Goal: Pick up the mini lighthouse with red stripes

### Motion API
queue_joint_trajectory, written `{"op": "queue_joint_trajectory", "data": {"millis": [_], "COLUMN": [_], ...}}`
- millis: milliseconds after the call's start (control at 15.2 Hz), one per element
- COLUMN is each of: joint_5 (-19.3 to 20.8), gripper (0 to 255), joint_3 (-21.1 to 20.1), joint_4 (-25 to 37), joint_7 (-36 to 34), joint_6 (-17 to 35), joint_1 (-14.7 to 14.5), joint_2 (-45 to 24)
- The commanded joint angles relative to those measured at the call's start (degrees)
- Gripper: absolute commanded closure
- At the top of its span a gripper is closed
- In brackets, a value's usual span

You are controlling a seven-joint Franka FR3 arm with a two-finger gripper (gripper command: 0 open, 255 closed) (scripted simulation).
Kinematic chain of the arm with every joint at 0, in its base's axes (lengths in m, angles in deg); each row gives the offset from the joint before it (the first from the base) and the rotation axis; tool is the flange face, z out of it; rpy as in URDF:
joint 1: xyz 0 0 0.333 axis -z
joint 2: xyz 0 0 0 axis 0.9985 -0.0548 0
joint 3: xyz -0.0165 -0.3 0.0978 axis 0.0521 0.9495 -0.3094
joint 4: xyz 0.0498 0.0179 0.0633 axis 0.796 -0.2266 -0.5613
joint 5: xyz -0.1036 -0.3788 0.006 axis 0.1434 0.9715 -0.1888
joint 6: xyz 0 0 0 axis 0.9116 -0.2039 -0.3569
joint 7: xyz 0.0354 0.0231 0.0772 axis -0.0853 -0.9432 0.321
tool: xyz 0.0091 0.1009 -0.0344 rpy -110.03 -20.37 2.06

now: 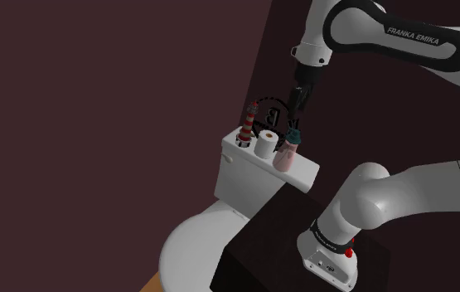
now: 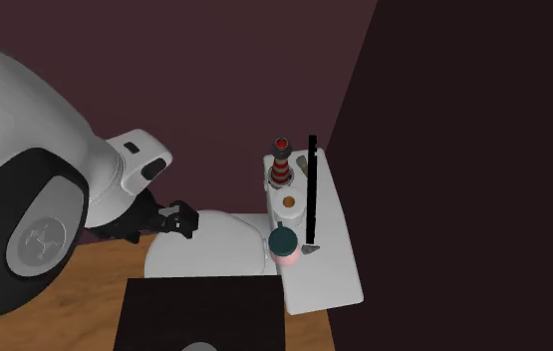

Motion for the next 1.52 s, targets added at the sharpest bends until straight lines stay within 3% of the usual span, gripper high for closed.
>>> {"op": "queue_joint_trajectory", "data": {"millis": [0,792,1122,1452], "joint_5": [0.0,0.16,-3.32,-9.77], "gripper": [0,0,0,0], "joint_3": [0.0,12.28,17.21,21.59], "joint_4": [0.0,1.95,6.06,12.14], "joint_7": [0.0,10.0,15.45,22.21], "joint_6": [0.0,20.83,27.81,32.89], "joint_1": [0.0,2.05,1.96,1.89], "joint_2": [0.0,-16.06,-25.1,-35.3]}}
